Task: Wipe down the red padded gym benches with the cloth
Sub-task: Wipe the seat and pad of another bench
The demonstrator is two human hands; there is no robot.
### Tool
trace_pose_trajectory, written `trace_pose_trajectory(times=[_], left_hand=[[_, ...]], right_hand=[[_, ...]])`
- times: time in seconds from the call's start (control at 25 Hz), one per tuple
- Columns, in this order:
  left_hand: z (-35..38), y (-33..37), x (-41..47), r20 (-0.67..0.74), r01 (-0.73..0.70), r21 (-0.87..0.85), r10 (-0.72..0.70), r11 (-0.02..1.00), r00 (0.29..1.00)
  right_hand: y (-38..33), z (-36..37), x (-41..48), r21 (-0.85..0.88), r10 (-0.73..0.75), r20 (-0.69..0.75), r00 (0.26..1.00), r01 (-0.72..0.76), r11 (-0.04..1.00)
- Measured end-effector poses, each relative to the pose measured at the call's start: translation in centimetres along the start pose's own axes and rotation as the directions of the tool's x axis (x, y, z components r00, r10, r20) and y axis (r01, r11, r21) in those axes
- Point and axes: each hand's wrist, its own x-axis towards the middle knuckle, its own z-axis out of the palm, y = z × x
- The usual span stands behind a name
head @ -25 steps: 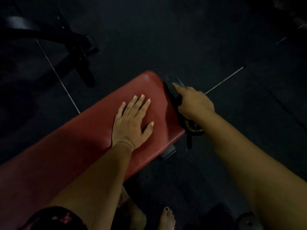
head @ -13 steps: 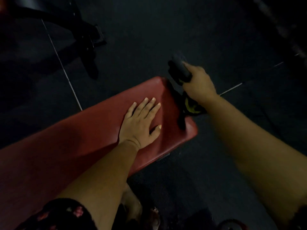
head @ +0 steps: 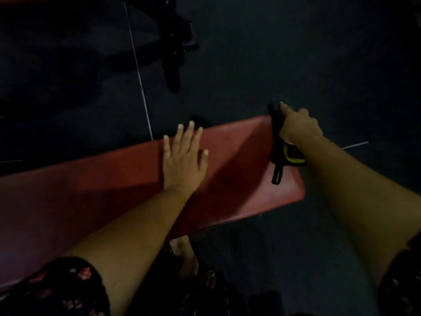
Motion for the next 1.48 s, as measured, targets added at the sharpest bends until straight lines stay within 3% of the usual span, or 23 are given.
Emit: trace_pose_trajectory(times=[0.04, 0.12, 0.2, 0.24, 0.32, 0.44, 0.52, 0.6, 0.72, 0.8, 0.88, 0.96, 1.12, 1.24, 1.32, 1.48], left_hand=[[0.0, -2.2, -0.2, 0.013, -0.015, 0.048, 0.014, 0.999, 1.000], [0.3, -5.1, -0.4, 0.084, -0.092, 0.105, 0.083, 0.990, 0.993], [0.6, -5.3, -0.3, 0.095, -0.105, 0.088, 0.096, 0.991, 0.991], [0.9, -5.1, -0.4, 0.080, -0.095, 0.081, 0.088, 0.992, 0.993], [1.2, -5.2, -0.5, 0.053, -0.093, 0.074, 0.089, 0.993, 0.995], [1.5, -5.4, -0.4, 0.020, -0.114, 0.043, 0.113, 0.993, 0.993], [1.5, -5.5, -0.3, 0.002, -0.116, 0.027, 0.116, 0.993, 0.993], [1.7, -5.4, -0.3, 0.006, -0.119, 0.029, 0.119, 0.993, 0.993], [1.9, -5.5, -0.4, 0.031, -0.122, 0.070, 0.120, 0.990, 0.992], [1.9, -5.7, -0.2, 0.031, -0.126, 0.058, 0.124, 0.990, 0.992], [1.8, -6.0, -0.2, 0.006, -0.133, 0.039, 0.133, 0.990, 0.991], [1.4, -5.9, -0.3, -0.032, -0.138, 0.006, 0.138, 0.990, 0.990], [-0.5, -6.3, -0.7, -0.206, -0.166, -0.181, 0.128, 0.969, 0.970], [-1.6, -9.9, -2.2, -0.222, -0.056, -0.151, 0.022, 0.987, 0.975], [-1.6, -13.3, -4.0, -0.202, 0.127, -0.093, -0.144, 0.988, 0.969], [-1.6, -18.9, -9.6, -0.157, 0.472, -0.111, -0.485, 0.875, 0.861]], right_hand=[[-1.9, -0.1, -0.5, -0.092, -0.015, -0.080, 0.997, 0.007, 0.996], [-6.0, 0.4, -1.8, -0.303, -0.200, -0.171, 0.965, 0.141, 0.943], [-7.7, 1.6, -2.3, -0.442, -0.422, -0.119, 0.899, 0.333, 0.833], [-7.4, 1.8, -2.0, -0.446, -0.463, -0.088, 0.882, 0.381, 0.810], [-5.7, 0.9, -0.5, -0.360, -0.404, -0.073, 0.912, 0.354, 0.863], [-3.9, -0.4, 1.0, -0.205, -0.172, -0.045, 0.984, 0.160, 0.966], [-6.2, -0.2, 1.2, -0.220, -0.080, -0.071, 0.994, 0.063, 0.974], [-10.5, 0.9, -0.4, -0.323, -0.185, -0.069, 0.980, 0.154, 0.934], [-15.7, 3.8, -4.5, -0.415, -0.550, 0.015, 0.835, 0.506, 0.756], [-16.6, 3.5, -5.0, -0.402, -0.624, 0.087, 0.777, 0.600, 0.691], [-15.7, 1.7, -3.5, -0.405, -0.605, 0.163, 0.779, 0.612, 0.679], [-13.6, 0.3, -1.9, -0.463, -0.525, 0.204, 0.826, 0.554, 0.692], [-12.4, 1.2, -2.2, -0.560, -0.328, 0.056, 0.943, 0.302, 0.772], [-16.5, 3.2, -4.6, -0.490, -0.415, 0.015, 0.910, 0.368, 0.790], [-19.8, 4.4, -6.8, -0.390, -0.571, 0.067, 0.819, 0.548, 0.740], [-23.2, 5.2, -9.0, -0.240, -0.748, 0.189, 0.636, 0.768, 0.593]])
